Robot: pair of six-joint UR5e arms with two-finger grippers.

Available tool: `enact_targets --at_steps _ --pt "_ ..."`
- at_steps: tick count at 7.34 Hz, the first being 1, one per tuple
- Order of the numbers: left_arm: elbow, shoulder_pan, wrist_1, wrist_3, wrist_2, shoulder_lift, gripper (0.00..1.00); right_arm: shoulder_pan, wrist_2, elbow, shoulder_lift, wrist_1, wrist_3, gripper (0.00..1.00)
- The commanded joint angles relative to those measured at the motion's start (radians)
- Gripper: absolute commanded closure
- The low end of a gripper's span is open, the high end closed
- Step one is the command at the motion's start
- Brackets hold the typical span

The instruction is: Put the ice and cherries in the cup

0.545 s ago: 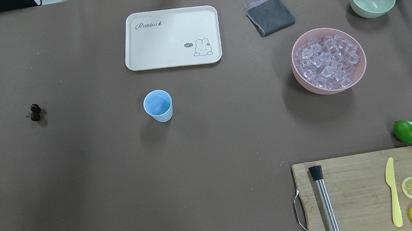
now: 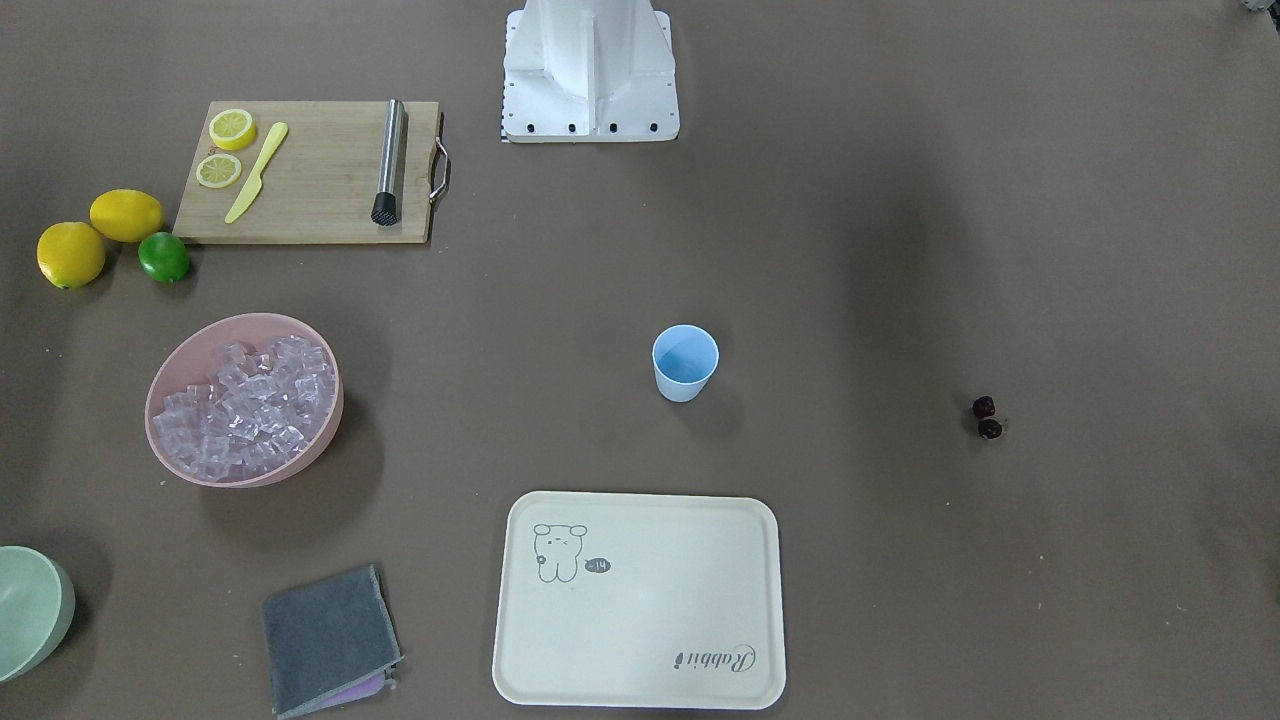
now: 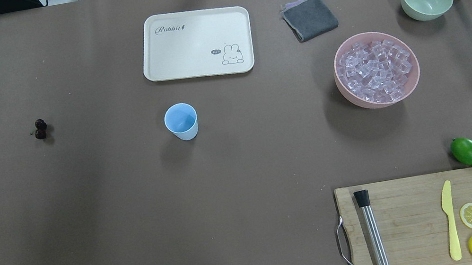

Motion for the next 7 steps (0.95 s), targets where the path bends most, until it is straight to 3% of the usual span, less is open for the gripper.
enact_targets --at_steps 1,5,7 --pt "0.003 0.005 0.003 -0.003 0.000 -0.014 0.02 0.000 0.017 0.016 -0.013 -0.001 0.021 0.01" --pt "-0.001 0.009 -0.005 -0.042 0.002 -0.045 0.02 -0.032 0.039 0.090 -0.012 0.001 0.095 0.01" --pt "0.006 0.015 -0.008 -0.039 0.002 -0.055 0.02 -0.104 0.086 0.215 -0.010 -0.001 0.268 0.01"
